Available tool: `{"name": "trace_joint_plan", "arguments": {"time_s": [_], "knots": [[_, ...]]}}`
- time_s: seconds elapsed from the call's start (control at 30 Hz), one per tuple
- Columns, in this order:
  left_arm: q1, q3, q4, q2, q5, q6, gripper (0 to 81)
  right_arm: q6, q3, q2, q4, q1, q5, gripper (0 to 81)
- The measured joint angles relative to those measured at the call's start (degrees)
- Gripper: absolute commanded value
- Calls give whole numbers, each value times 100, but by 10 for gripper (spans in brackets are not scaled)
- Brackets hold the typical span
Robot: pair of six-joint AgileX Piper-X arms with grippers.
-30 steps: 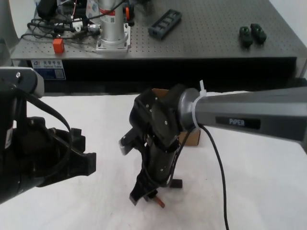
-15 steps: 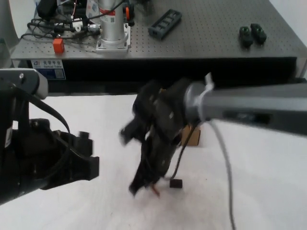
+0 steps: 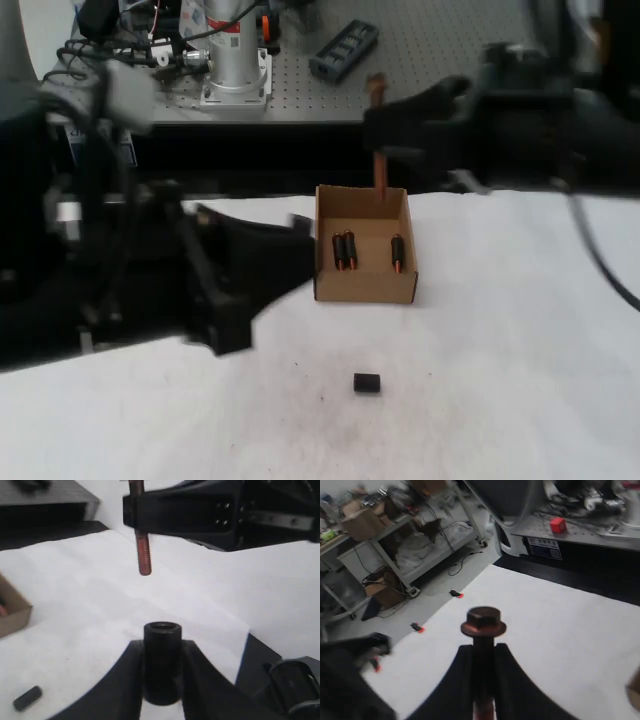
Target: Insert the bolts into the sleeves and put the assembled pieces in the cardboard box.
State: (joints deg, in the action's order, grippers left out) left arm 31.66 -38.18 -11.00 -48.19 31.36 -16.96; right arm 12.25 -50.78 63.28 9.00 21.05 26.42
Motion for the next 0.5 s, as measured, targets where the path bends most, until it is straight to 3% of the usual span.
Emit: {"name": "trace_joint_plan", "arguments": {"time_s": [0.2,0.37,0.5], "knots": [[442,0,1100,-834,852,-4,6,888,771,-913,-804,0,231,10],[803,0,1871,-1233,1037,-4,6,1197,910,-1035,-935,-4,257,10],[848,0,2078,-1245,1055,-4,6,1279,923,-1035,-960,-4,322,10]]}}
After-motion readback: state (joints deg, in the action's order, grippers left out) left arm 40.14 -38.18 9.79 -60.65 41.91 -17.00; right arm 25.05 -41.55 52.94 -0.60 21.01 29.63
